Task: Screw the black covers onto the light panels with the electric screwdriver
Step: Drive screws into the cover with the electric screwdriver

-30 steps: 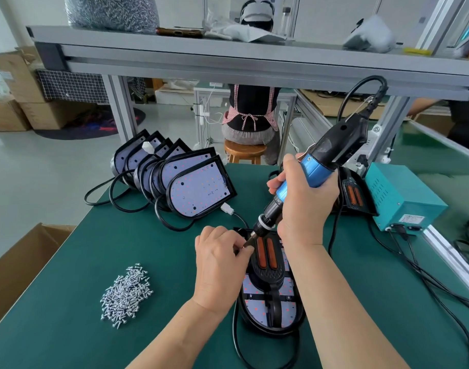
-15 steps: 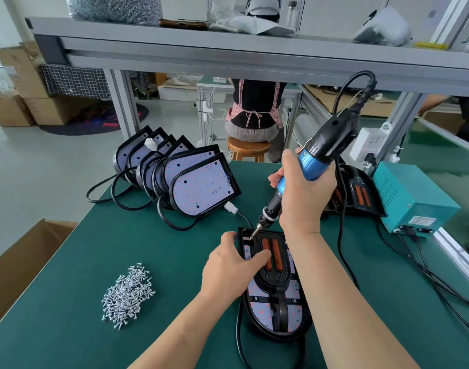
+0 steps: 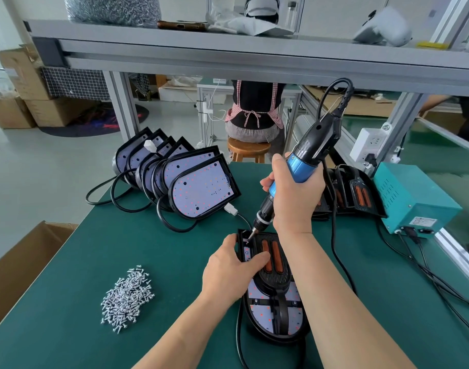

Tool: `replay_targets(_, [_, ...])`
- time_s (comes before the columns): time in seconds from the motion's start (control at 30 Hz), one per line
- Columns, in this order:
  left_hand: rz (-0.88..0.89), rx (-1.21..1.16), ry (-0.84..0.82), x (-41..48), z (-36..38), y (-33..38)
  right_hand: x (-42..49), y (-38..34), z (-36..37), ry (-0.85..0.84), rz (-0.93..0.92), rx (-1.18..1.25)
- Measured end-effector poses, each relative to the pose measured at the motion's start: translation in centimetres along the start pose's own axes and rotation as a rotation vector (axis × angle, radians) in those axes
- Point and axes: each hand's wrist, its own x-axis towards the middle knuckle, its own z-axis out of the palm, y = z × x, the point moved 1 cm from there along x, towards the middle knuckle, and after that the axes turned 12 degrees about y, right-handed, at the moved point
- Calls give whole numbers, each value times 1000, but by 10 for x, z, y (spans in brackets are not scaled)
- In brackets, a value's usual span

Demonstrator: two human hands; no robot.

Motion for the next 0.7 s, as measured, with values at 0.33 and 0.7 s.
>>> replay_targets(0.33, [-37, -66, -17, 2, 2, -3, -6, -1, 6, -107, 11, 17])
replay_targets(0.7, [-75, -103, -28, 1, 2, -3, -7, 1, 8, -112, -17, -5])
